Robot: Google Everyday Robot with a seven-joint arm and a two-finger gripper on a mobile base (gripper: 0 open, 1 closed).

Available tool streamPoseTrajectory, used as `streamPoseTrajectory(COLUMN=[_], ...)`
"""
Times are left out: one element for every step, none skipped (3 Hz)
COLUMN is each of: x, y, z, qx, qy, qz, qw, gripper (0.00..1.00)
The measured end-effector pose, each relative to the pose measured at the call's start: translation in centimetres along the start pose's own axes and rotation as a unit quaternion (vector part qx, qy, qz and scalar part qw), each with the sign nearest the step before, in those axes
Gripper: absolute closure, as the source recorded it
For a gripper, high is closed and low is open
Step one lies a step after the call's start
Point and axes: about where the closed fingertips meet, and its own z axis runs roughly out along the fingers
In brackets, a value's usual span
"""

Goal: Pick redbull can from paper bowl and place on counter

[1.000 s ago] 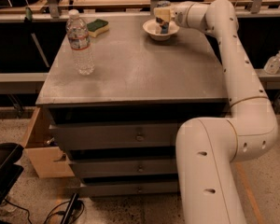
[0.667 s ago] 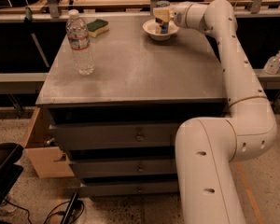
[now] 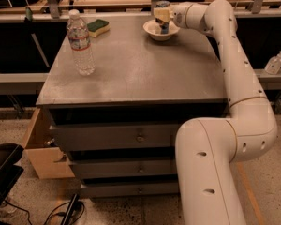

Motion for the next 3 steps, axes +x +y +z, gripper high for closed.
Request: streamPoseTrajectory(x=[-4.5,-8.8,-11.5], y=[-0.6,-0.9,-1.2], z=[-2.7,-5.9,-8.9], qx=[0.019,0.033,0.045], qy=[-0.021,-0.038,-0.042], qz=[-0.028,-0.051,-0.059], qw=[0.9992,0.9974,0.9963], gripper=[1.0,1.0,1.0])
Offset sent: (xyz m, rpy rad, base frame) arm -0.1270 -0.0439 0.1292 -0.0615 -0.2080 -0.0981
